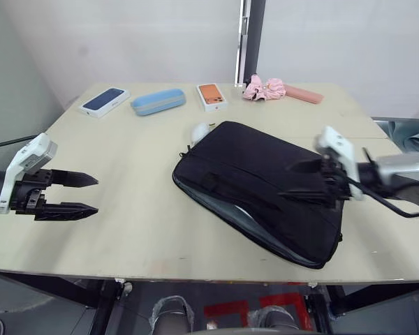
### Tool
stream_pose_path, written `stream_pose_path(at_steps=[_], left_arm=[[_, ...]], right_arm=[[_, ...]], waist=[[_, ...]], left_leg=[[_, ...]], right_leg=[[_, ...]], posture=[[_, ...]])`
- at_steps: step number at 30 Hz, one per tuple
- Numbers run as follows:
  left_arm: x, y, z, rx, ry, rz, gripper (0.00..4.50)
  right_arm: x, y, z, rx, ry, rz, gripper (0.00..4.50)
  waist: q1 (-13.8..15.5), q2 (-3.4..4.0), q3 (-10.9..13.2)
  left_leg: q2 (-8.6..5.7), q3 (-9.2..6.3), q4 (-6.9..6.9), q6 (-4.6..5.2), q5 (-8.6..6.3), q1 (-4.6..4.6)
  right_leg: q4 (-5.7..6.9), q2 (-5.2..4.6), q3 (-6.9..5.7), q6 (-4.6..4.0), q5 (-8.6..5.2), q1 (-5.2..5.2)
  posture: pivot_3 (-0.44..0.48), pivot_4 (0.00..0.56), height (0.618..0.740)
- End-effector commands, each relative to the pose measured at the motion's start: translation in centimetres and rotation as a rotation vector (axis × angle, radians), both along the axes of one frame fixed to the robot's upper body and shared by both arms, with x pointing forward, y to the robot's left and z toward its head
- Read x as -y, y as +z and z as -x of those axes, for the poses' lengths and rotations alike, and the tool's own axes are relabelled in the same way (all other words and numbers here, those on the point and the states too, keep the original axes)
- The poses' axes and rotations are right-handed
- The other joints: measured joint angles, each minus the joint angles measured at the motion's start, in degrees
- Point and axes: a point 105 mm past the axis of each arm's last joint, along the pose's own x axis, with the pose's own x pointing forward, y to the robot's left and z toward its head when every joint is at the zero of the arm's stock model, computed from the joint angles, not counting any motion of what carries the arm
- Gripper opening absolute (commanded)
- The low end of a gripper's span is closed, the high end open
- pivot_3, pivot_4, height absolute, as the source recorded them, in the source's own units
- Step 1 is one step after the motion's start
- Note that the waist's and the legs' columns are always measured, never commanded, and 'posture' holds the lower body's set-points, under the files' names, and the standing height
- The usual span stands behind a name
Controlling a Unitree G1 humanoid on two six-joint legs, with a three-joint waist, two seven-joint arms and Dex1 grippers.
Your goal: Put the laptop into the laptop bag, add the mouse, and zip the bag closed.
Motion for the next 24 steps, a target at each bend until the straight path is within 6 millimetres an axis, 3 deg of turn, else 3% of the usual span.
stream_pose_path(at_steps=[1,5,7,11,17,21,24], left_arm=[[-1.1,0.2,0.6,0.009,0.029,0.007,4.5],[-2.0,0.5,0.8,-0.004,0.089,0.057,4.5],[-2.5,0.3,0.7,-0.01,0.107,0.052,4.5],[-2.8,0.0,0.0,-0.013,0.114,0.062,4.5],[-2.5,-0.3,-1.5,-0.013,0.075,0.042,4.5],[-1.2,-1.2,-4.4,0.048,0.039,0.038,4.5],[-0.2,-3.3,-7.6,0.168,-0.008,-0.082,4.5]], right_arm=[[2.2,2.1,2.0,0.054,-0.056,-0.022,4.48],[5.7,2.6,4.0,0.088,-0.213,-0.041,4.48],[6.5,2.7,4.9,0.125,-0.254,-0.039,4.48],[6.4,2.5,6.0,0.143,-0.279,-0.011,4.48],[5.5,1.5,6.2,0.106,-0.259,0.004,4.48],[4.5,0.4,6.2,0.081,-0.224,0.023,4.48],[3.9,0.3,6.2,0.093,-0.217,-0.036,4.48]], waist=[[-0.22,-0.02,-0.01],[-0.19,-0.06,-0.04],[-0.04,-0.08,-0.06],[-0.09,-0.09,-0.08],[0.01,-0.08,-0.1],[0.66,0.0,-0.23],[1.3,0.04,-0.32]], left_leg=[[0.0,0.03,0.0,0.02,-0.01,0.03],[0.02,0.06,0.02,0.04,-0.01,0.11],[0.02,0.09,0.03,0.05,-0.01,0.13],[0.01,0.12,0.06,0.06,-0.01,0.23],[0.0,0.12,0.07,0.07,0.0,0.28],[-0.02,0.12,0.06,0.07,0.0,0.26],[-0.05,0.13,0.07,0.08,0.01,0.25]], right_leg=[[0.0,0.0,0.03,0.0,0.0,0.01],[0.0,0.01,0.05,0.0,-0.01,0.03],[0.0,-0.01,0.08,0.01,-0.01,0.04],[0.06,-0.02,0.14,0.04,-0.03,0.06],[0.12,-0.02,0.17,0.07,-0.04,0.06],[0.11,-0.03,0.16,0.05,-0.03,0.07],[0.16,-0.07,0.16,0.05,-0.03,0.06]], posture=[[0.0,0.15,0.74],[0.0,0.15,0.74],[0.0,0.15,0.74],[0.0,0.15,0.74],[0.0,0.15,0.74],[0.0,0.15,0.74],[0.0,0.15,0.74]])
